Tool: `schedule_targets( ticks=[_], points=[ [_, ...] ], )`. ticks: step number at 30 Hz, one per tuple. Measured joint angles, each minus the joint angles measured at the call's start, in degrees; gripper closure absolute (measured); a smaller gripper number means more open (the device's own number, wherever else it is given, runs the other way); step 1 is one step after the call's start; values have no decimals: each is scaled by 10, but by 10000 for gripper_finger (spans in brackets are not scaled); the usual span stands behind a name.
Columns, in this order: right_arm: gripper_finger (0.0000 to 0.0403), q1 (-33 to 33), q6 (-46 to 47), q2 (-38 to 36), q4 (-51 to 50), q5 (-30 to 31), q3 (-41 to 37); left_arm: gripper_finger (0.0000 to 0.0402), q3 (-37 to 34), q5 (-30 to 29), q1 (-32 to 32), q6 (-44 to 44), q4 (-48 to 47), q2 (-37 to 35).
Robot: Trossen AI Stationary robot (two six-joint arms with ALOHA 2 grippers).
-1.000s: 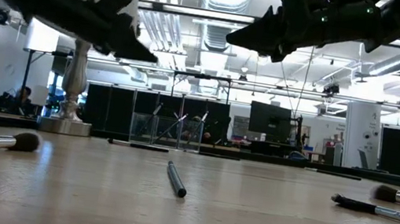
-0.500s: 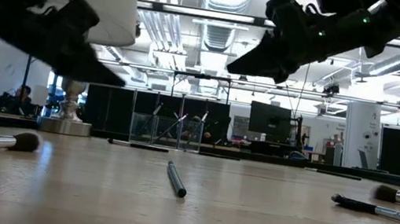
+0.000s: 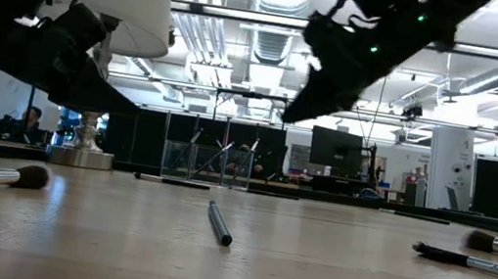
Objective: Put items in baskets/containers
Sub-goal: Put the eyeshadow brush into the transparent organizer
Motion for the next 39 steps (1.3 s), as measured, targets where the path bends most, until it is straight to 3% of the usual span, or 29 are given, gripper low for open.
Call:
schedule_targets(
  ticks=[7,10,15,27,39],
  points=[
    [217,-8,121,-96,-241,86,-32,401,0,0,0,-6,-1,1],
    [205,-31,157,-135,-268,126,-67,401,0,0,0,-8,1,1],
    [200,-129,171,-173,-241,129,-124,401,0,0,0,-15,-1,1],
    [200,-366,89,-158,-131,25,-160,402,0,0,0,-15,-2,1],
    [211,-472,14,-56,-130,-63,-133,402,0,0,0,-16,-5,1]
  ],
)
